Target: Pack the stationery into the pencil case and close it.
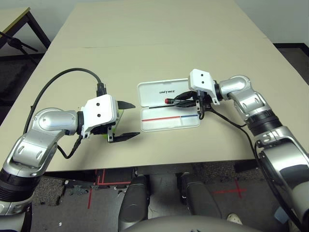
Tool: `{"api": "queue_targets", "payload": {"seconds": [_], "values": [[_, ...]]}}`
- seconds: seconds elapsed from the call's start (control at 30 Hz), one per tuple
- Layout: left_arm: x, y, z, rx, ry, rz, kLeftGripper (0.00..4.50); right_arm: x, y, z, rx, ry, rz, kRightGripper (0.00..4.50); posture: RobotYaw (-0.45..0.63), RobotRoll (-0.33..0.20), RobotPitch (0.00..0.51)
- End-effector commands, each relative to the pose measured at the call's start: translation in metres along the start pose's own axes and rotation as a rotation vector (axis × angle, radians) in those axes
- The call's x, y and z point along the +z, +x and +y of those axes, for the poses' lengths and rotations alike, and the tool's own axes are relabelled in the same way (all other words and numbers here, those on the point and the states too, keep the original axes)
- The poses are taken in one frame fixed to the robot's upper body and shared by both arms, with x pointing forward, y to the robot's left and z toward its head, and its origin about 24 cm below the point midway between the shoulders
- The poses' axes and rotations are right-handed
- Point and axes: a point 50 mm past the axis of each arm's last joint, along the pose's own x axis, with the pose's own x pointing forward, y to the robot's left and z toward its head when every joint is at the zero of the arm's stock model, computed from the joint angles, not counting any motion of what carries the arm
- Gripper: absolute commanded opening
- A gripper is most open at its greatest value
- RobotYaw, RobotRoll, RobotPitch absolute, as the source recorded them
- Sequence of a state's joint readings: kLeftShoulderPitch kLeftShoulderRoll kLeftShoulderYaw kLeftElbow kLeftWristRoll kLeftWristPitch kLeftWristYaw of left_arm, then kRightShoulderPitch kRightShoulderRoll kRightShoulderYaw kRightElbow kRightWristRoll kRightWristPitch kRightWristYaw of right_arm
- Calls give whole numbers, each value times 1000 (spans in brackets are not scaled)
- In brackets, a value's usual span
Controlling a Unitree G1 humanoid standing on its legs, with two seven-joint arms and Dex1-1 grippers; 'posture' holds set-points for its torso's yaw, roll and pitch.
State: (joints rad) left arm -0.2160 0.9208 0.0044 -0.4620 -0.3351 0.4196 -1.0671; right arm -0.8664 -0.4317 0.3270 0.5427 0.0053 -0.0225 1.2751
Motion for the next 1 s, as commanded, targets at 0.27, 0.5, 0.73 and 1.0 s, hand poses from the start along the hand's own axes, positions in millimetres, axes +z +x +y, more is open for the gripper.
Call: {"api": "queue_targets", "payload": {"seconds": [0.27,0.5,0.73,1.0], "values": [[1,-1,-4,15,-2,8,4500,3,9,2,13,-26,-39,1599,104,0,133],[0,-1,-3,20,-6,7,4500,9,-11,2,-4,-11,-136,4158,99,0,130],[-5,-1,-1,48,-34,-1,4500,0,-56,19,-55,124,-284,4470,85,0,124],[-16,-2,0,86,-70,7,4500,-19,-95,58,-7,275,-206,4470,62,0,117]]}}
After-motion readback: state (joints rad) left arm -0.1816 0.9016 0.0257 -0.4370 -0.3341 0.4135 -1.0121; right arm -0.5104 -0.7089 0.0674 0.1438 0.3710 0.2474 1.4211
